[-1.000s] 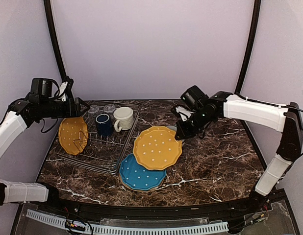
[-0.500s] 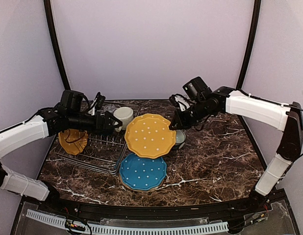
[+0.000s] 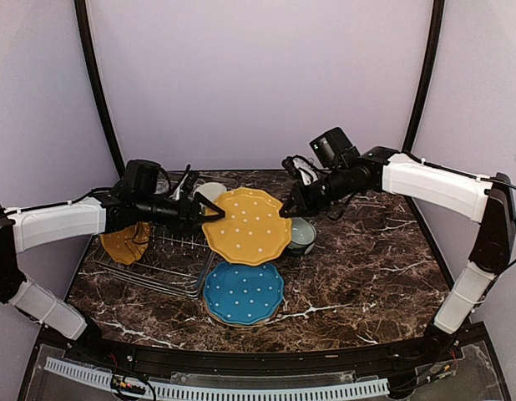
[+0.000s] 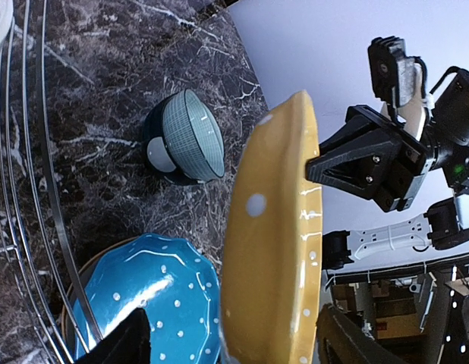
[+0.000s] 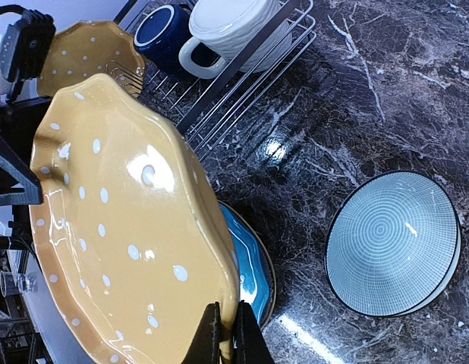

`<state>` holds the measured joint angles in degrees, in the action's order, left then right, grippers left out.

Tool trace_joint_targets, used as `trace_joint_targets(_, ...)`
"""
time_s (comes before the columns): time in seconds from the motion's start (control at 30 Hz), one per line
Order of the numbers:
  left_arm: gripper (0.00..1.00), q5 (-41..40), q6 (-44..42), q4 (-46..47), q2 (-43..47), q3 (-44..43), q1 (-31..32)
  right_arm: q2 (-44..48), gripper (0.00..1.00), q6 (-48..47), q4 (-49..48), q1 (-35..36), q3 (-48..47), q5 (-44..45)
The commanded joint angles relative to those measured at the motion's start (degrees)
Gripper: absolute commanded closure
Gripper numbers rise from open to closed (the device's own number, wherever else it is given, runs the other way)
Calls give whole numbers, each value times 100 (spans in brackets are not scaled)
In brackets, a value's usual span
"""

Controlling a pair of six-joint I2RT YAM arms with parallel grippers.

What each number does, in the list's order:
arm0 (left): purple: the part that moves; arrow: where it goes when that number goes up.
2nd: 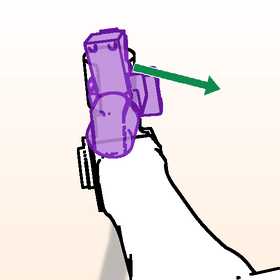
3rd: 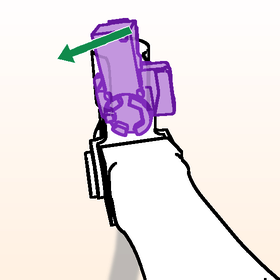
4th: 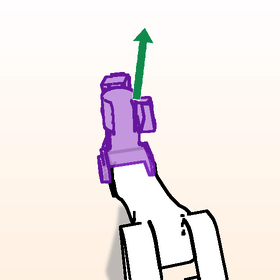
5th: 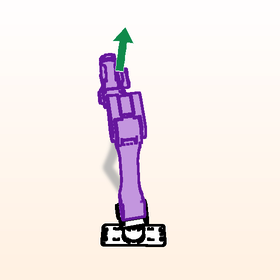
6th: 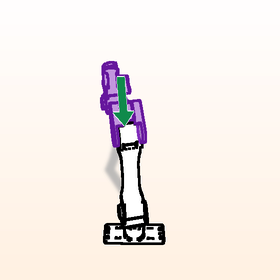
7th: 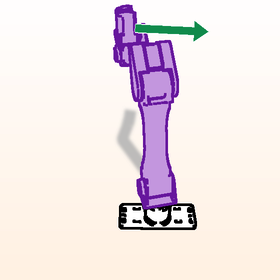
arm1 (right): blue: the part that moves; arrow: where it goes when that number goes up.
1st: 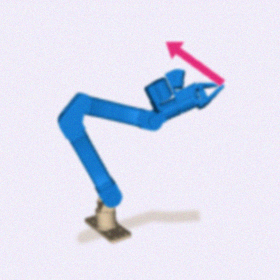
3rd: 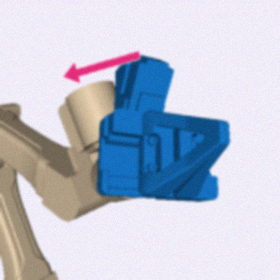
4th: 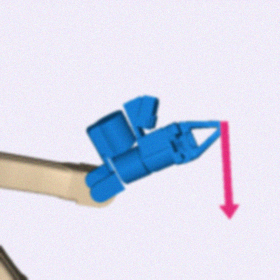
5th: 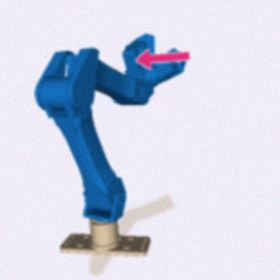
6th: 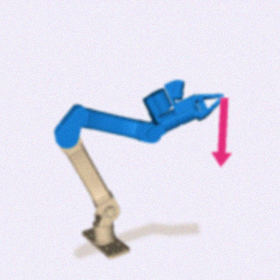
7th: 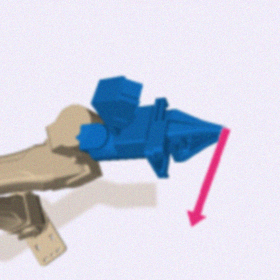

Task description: Load the mixed dishes into the dish rack

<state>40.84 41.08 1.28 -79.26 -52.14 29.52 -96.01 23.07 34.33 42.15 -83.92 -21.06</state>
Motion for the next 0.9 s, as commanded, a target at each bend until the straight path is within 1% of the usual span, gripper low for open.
trace_joint_targets(0.0, 31, 410, 131, 123, -124, -131, 51, 129, 100, 198, -868, -16, -210, -475)
trace_joint_targets(0.2, 44, 399, 135, 147, -144, -171, 54, 94, 100, 179, -900, -15, -152, -518)
trace_joint_targets(0.33, 58, 406, 162, 181, -175, -169, 54, 71, 100, 142, -914, -14, -127, -542)
trace_joint_targets(0.37, 64, 400, 170, 189, -177, -177, 54, 70, 100, 135, -906, -14, -125, -535)
trace_joint_targets(0.4, 68, 399, 171, 191, -177, -180, 54, 63, 100, 119, -891, -15, -117, -520)
trace_joint_targets(0.43, 73, 381, 176, 181, -170, -199, 54, 50, 100, 99, -880, -11, -116, -514)
trace_joint_targets(0.53, 82, 347, 210, 170, -156, -245, 54, 36, 100, 62, -894, 2, -87, -555)
trace_joint_targets(0.57, 87, 340, 248, 221, -148, -262, 54, 38, 100, 58, -918, 10, -81, -598)
trace_joint_targets(0.6, 90, 347, 276, 262, -140, -266, 54, 30, 100, 57, -928, 19, -69, -627)
trace_joint_targets(0.63, 97, 355, 339, 354, -120, -267, 54, 25, 100, 50, -949, 21, -59, -661)
trace_joint_targets(0.7, 99, 333, 418, 501, -47, -269, 50, 29, 100, 29, -968, 37, -47, -723)
trace_joint_targets(0.73, 99, 274, 453, 534, -11, -263, 52, 52, 98, 19, -976, 34, -34, -739)
trace_joint_targets(0.77, 99, 222, 445, 545, 82, -271, 47, 73, 91, 8, -975, 38, -22, -745)
trace_joint_targets(0.8, 99, 115, 385, 521, 137, -308, 46, 100, 78, -2, -968, 28, -7, -731)
trace_joint_targets(0.87, 99, -100, 160, 273, 313, -436, 22, 161, 59, -23, -928, 29, 7, -651)
